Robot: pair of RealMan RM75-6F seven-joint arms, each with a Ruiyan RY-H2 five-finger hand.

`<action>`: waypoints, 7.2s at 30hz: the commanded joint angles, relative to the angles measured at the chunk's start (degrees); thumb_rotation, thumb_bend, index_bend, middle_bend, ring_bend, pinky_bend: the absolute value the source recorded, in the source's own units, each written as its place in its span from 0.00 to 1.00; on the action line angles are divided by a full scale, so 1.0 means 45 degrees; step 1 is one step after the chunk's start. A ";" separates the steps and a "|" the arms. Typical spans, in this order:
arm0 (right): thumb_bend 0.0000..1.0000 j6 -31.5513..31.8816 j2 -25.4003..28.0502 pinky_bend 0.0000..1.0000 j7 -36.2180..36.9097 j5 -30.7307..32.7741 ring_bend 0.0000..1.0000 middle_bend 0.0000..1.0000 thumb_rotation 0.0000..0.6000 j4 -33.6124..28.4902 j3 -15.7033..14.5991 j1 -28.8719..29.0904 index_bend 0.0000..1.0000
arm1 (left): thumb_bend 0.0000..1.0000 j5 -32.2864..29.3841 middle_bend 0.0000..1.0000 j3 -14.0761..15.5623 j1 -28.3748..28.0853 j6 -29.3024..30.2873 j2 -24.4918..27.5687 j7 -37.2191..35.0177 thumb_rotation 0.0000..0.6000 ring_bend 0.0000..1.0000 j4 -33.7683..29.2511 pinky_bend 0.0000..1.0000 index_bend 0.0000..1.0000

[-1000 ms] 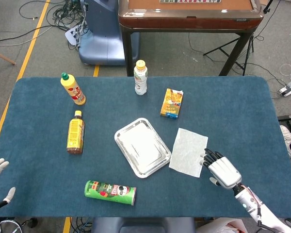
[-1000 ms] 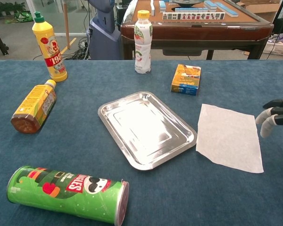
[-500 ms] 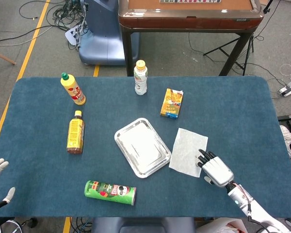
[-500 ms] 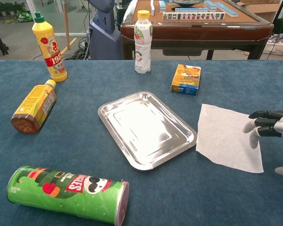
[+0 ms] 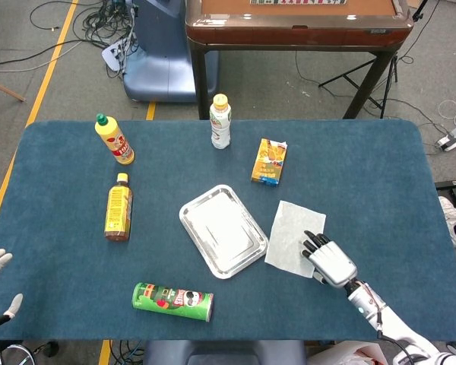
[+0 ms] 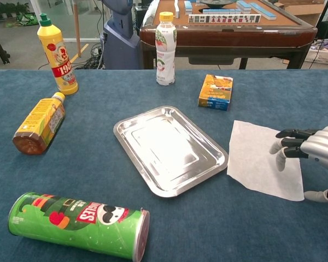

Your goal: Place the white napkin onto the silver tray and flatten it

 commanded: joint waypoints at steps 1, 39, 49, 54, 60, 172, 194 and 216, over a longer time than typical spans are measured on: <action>0.20 -0.0028 -0.0137 0.25 0.0044 0.0056 0.09 0.23 1.00 0.0156 0.0005 0.0078 0.41 | 0.27 -0.0008 0.15 -0.0011 0.0013 0.0024 -0.0005 -0.0022 1.00 0.14 0.0018 0.00 0.17; 0.55 0.1611 -0.0711 0.25 0.2494 -0.0082 0.15 0.34 1.00 0.0379 0.1459 0.1920 0.57 | 0.27 0.0062 0.15 -0.0052 0.0016 0.0037 0.0111 0.0134 1.00 0.14 -0.0124 0.00 0.17; 0.55 0.1207 -0.0203 0.25 0.3033 -0.1190 0.16 0.34 1.00 -0.1032 0.2428 0.4293 0.57 | 0.27 0.0115 0.15 -0.0028 0.0179 0.0306 0.0185 0.0382 1.00 0.14 -0.0369 0.00 0.17; 0.56 0.1239 -0.0377 0.25 0.3423 -0.1862 0.17 0.35 1.00 -0.1015 0.2042 0.4879 0.58 | 0.27 0.0007 0.15 -0.0019 0.0311 0.0420 0.0230 0.0380 1.00 0.14 -0.0381 0.00 0.17; 0.56 0.1416 -0.0553 0.25 0.4194 -0.2564 0.17 0.36 1.00 -0.0402 0.1033 0.5052 0.58 | 0.27 -0.0073 0.15 -0.0020 0.0361 0.0403 0.0232 0.0316 1.00 0.14 -0.0306 0.00 0.17; 1.00 -0.3268 0.0367 0.00 0.3870 0.1752 0.00 0.03 1.00 0.0316 0.0385 0.6585 0.30 | 0.27 -0.0056 0.15 -0.0013 0.0356 0.0118 0.0134 0.0773 1.00 0.14 -0.0509 0.00 0.17; 0.12 -0.3413 -0.0591 0.53 -0.0764 0.3770 0.55 0.67 0.83 -0.0123 0.1887 0.6416 0.34 | 0.27 0.0042 0.15 0.0067 0.0541 0.0367 0.0169 0.0393 1.00 0.14 -0.0283 0.00 0.17; 0.84 -0.6479 -0.0146 1.00 -0.2563 0.6399 1.00 1.00 0.67 -0.1295 0.2119 0.7396 0.38 | 0.27 0.0023 0.15 0.0091 0.0520 0.0246 0.0126 0.0299 1.00 0.14 -0.0187 0.00 0.17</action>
